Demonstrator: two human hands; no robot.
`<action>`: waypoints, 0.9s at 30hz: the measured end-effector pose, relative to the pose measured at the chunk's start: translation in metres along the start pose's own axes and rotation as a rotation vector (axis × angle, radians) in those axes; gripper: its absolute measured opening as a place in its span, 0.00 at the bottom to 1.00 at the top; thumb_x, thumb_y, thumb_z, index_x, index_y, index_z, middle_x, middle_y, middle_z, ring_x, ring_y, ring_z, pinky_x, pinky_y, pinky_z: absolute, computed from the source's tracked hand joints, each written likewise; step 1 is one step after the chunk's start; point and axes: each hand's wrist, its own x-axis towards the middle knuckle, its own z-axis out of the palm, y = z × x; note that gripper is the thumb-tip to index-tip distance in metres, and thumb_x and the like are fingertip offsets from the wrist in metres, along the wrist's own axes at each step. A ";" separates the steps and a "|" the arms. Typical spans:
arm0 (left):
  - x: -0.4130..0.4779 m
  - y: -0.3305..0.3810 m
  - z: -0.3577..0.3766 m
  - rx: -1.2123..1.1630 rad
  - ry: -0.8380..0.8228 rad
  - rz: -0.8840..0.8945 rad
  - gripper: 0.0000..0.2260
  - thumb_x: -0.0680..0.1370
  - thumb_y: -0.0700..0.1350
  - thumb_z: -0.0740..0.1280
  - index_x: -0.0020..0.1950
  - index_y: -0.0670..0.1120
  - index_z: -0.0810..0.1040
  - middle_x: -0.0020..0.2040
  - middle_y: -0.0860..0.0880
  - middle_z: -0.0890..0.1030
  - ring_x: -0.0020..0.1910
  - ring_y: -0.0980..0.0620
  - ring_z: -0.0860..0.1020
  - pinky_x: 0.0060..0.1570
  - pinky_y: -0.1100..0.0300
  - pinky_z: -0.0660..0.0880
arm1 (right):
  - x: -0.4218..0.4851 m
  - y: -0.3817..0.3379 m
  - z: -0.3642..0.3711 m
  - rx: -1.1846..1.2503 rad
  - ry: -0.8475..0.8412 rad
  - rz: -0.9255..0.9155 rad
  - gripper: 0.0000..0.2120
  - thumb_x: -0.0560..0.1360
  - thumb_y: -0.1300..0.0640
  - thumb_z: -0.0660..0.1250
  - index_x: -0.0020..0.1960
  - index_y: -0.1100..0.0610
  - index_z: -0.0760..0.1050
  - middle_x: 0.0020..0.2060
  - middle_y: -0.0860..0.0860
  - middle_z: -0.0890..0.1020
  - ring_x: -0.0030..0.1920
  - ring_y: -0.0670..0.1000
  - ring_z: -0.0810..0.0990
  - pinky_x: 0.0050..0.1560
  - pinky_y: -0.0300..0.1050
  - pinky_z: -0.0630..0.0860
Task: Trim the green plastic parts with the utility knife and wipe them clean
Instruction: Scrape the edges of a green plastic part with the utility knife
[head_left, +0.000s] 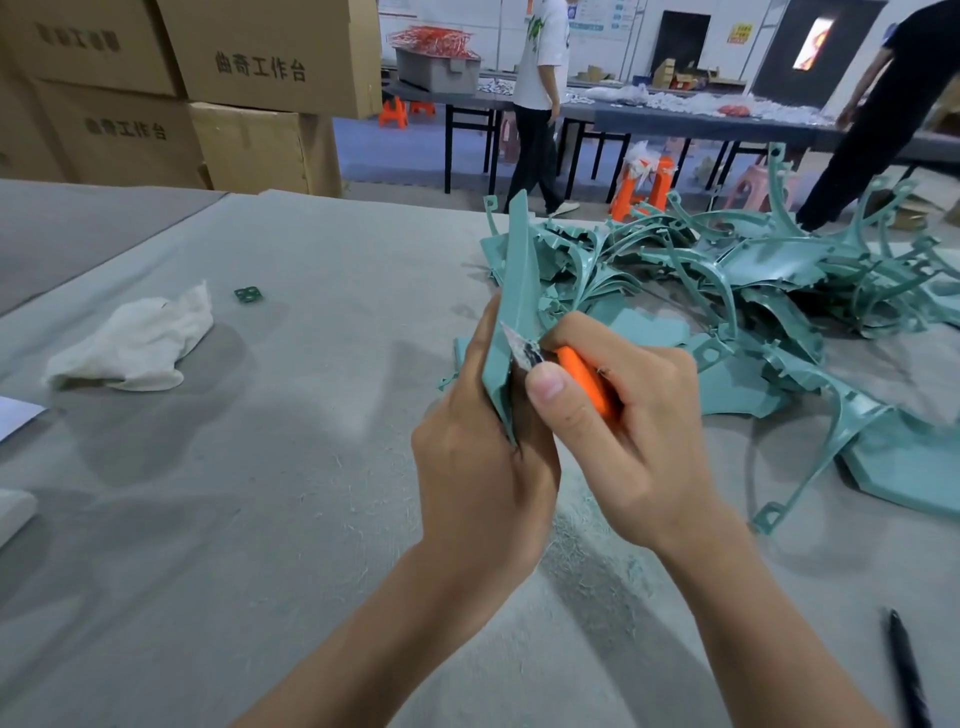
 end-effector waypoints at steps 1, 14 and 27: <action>0.001 0.000 0.000 0.012 0.000 0.007 0.13 0.78 0.44 0.63 0.54 0.36 0.79 0.36 0.62 0.71 0.37 0.71 0.71 0.40 0.82 0.64 | 0.000 0.000 0.000 -0.005 0.001 0.006 0.20 0.80 0.47 0.59 0.36 0.59 0.67 0.25 0.50 0.63 0.26 0.49 0.64 0.30 0.38 0.58; 0.003 0.001 0.001 0.090 0.020 0.115 0.17 0.77 0.41 0.58 0.62 0.38 0.78 0.37 0.48 0.83 0.41 0.54 0.74 0.37 0.79 0.63 | 0.003 0.007 -0.005 -0.035 0.047 0.057 0.19 0.81 0.46 0.58 0.36 0.57 0.66 0.25 0.50 0.64 0.26 0.51 0.64 0.30 0.38 0.59; -0.007 -0.002 0.008 0.077 0.074 0.138 0.16 0.77 0.42 0.60 0.64 0.45 0.74 0.40 0.49 0.84 0.42 0.54 0.76 0.41 0.67 0.70 | 0.003 0.014 -0.009 -0.037 0.049 0.097 0.20 0.81 0.47 0.58 0.36 0.58 0.66 0.25 0.49 0.64 0.25 0.49 0.64 0.30 0.36 0.58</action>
